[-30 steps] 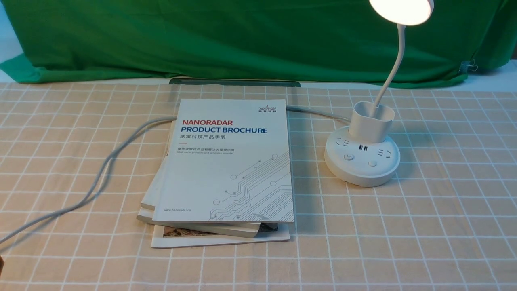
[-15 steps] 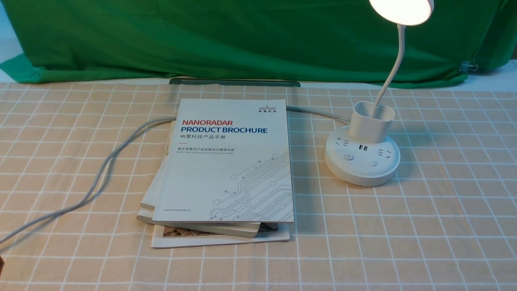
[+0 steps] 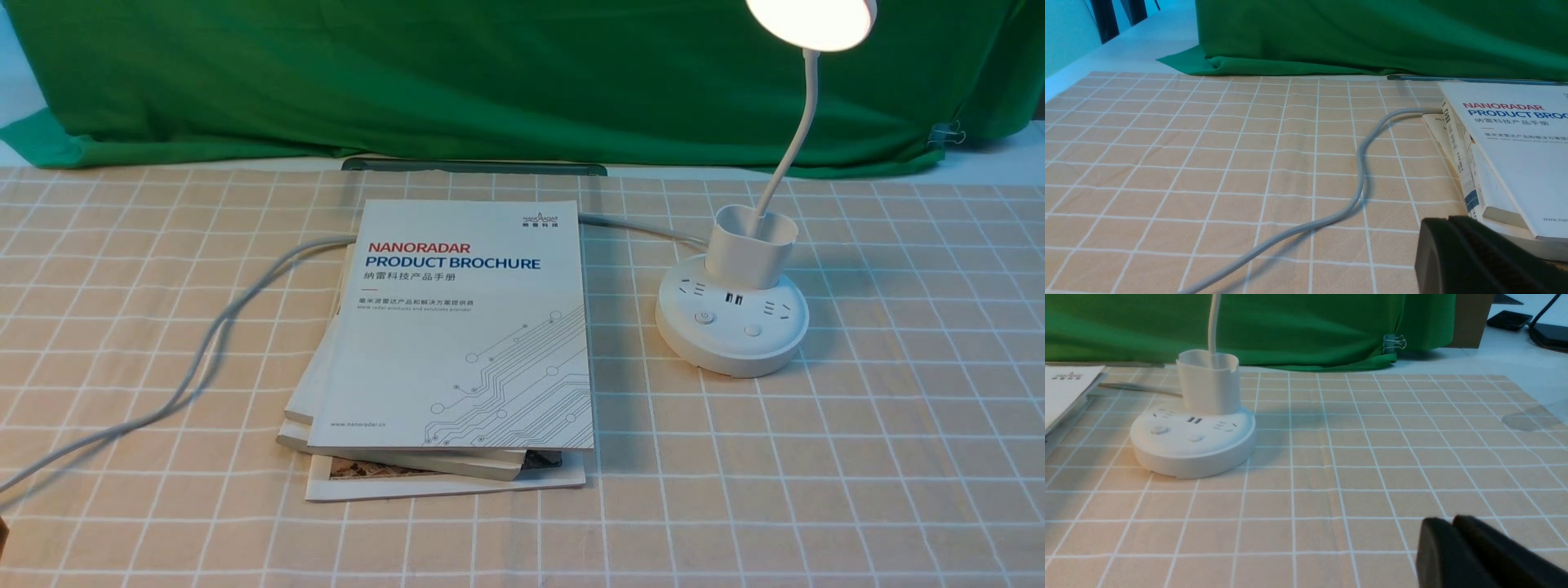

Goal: Turn on the table lamp on the light coffee tablecloth with your hand.

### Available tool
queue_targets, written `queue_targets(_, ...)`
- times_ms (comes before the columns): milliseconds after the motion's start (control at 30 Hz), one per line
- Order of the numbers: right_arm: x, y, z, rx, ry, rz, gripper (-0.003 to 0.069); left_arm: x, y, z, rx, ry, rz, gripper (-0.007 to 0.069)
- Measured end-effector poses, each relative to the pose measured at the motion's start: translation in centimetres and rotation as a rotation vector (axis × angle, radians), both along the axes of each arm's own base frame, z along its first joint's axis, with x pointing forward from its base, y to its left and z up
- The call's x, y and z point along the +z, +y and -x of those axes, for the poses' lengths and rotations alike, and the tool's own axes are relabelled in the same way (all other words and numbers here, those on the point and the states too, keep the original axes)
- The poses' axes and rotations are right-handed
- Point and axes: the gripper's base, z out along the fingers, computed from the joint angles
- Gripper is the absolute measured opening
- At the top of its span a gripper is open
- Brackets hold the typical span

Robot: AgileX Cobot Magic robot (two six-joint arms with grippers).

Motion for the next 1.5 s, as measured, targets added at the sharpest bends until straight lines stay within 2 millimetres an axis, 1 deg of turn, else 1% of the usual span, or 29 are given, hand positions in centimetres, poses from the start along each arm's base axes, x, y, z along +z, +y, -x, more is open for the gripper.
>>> queue_targets(467, 0.00, 0.00, 0.00, 0.000, 0.000, 0.000, 0.0147, 0.00, 0.00, 0.00, 0.000, 0.000, 0.000, 0.0021)
queue_targets(900, 0.00, 0.00, 0.00, 0.000, 0.000, 0.000, 0.0181, 0.00, 0.00, 0.00, 0.000, 0.000, 0.000, 0.0021)
queue_targets(1367, 0.00, 0.00, 0.00, 0.000, 0.000, 0.000, 0.0201, 0.00, 0.00, 0.00, 0.000, 0.000, 0.000, 0.0021)
queue_targets(1500, 0.00, 0.00, 0.00, 0.000, 0.000, 0.000, 0.0220, 0.00, 0.00, 0.00, 0.000, 0.000, 0.000, 0.0021)
